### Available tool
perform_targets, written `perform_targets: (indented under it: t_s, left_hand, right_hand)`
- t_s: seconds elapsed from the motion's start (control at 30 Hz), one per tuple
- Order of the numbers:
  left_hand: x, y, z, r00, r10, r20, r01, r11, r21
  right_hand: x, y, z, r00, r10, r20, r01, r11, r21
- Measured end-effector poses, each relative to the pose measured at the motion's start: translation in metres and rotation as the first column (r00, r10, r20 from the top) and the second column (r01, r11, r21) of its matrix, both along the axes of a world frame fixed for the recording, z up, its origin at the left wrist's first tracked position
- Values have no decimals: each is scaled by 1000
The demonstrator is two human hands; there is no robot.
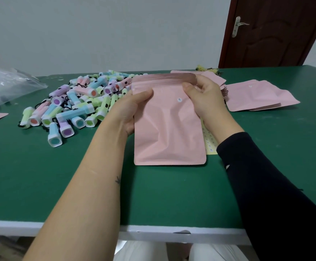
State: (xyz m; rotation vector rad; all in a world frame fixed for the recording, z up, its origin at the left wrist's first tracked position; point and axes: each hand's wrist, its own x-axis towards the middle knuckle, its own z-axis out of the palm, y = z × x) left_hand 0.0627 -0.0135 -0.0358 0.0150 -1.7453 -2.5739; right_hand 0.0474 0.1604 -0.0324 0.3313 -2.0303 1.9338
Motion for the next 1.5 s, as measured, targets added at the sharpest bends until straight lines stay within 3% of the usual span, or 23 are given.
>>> perform_targets:
  t_s: [0.2, 0.5, 0.87, 0.97, 1.07, 1.17, 1.3, 1.37, 1.5]
  left_hand:
    - [0, 5, 0, 994, 37, -102, -36, 999, 5]
    - [-1, 10, -1, 983, 139, -117, -128, 987, 100]
    - [-14, 6, -7, 971, 206, -119, -210, 977, -24]
    - [-15, 2, -7, 956, 268, -121, -273, 962, -21]
    - [-18, -10, -6, 912, 406, -57, -392, 905, 168]
    - [-16, -17, -4, 887, 461, 20, -431, 813, 392]
    - [-15, -17, -2, 903, 416, 104, -393, 706, 589]
    - [-14, -18, -1, 918, 375, 131, -359, 640, 679]
    - [-13, -21, -1, 919, 361, 162, -351, 557, 752]
  right_hand:
    - [6, -2, 2, 1000, -16, -26, 17, 999, 33]
    - [1, -3, -4, 996, -33, -84, 41, 995, 95]
    - [-2, -5, -7, 987, -102, -122, 119, 982, 147]
    - [-1, -5, -4, 998, -12, -59, 19, 992, 123]
    - [2, 2, -4, 973, 185, 139, -202, 973, 114]
    - [2, 3, -11, 936, 260, 238, -298, 944, 141]
    - [1, -1, -10, 884, 368, 288, -290, 915, -280]
    - [0, -3, -11, 853, 425, 302, -294, 871, -393]
    - [2, -13, -15, 887, 336, 317, -251, 927, -280]
